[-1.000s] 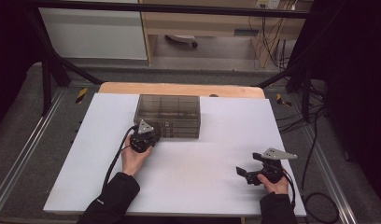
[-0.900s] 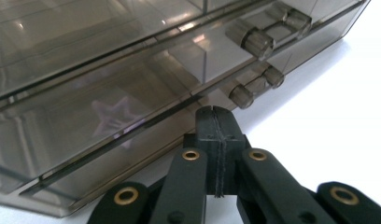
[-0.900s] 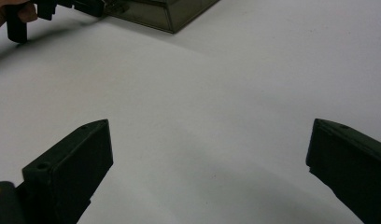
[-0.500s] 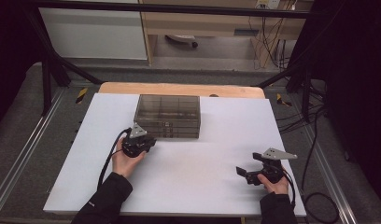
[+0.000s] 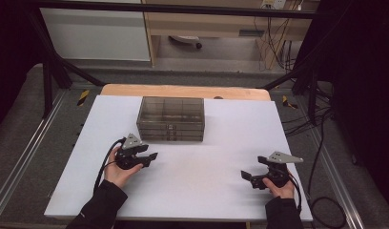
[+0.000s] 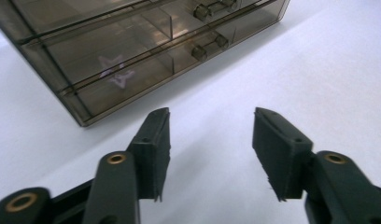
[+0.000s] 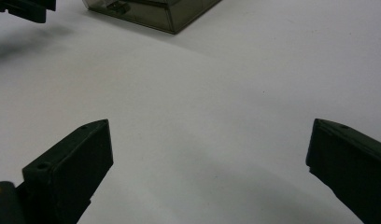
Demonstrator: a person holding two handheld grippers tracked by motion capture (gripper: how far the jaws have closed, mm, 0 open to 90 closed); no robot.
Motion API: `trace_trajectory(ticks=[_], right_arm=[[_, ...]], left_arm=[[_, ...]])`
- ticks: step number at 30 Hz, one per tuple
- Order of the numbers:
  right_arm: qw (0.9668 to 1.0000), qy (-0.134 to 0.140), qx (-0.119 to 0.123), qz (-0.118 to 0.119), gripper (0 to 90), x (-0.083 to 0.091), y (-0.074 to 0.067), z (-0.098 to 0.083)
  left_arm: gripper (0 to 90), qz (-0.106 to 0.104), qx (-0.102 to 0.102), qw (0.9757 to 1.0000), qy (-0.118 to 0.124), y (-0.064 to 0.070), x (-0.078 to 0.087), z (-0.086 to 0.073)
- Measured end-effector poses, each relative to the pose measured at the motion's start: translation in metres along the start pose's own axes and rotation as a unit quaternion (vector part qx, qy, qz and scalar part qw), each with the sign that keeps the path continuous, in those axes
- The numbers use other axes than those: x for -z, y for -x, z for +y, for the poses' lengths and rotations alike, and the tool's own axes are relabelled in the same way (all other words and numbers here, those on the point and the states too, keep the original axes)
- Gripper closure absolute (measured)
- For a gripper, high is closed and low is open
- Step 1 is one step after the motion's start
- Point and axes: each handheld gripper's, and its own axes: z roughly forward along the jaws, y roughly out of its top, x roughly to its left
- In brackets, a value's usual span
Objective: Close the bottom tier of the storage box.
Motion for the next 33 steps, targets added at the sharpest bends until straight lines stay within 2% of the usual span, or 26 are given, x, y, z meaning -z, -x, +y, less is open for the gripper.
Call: trace_trajectory(ticks=[11, 19, 22, 33], right_arm=[[1.0, 0.0, 0.0, 0.0, 1.3, 0.0, 0.0, 0.0], [1.0, 0.0, -0.001, 0.001, 1.3, 0.0, 0.0, 0.0], [1.0, 0.0, 0.0, 0.001, 1.3, 0.0, 0.0, 0.0], [1.0, 0.0, -0.001, 0.002, 1.2, 0.0, 0.0, 0.0]], left_arm=[[27.8, -0.008, 0.004, 0.9999, 0.012, -0.001, 0.017, -0.017], [18.1, 0.013, -0.002, 0.9997, 0.022, -0.002, 0.031, -0.03], [15.2, 0.017, 0.003, 0.9995, 0.028, -0.004, 0.036, -0.035], [7.8, 0.031, 0.008, 0.9992, 0.023, -0.013, 0.051, -0.052]])
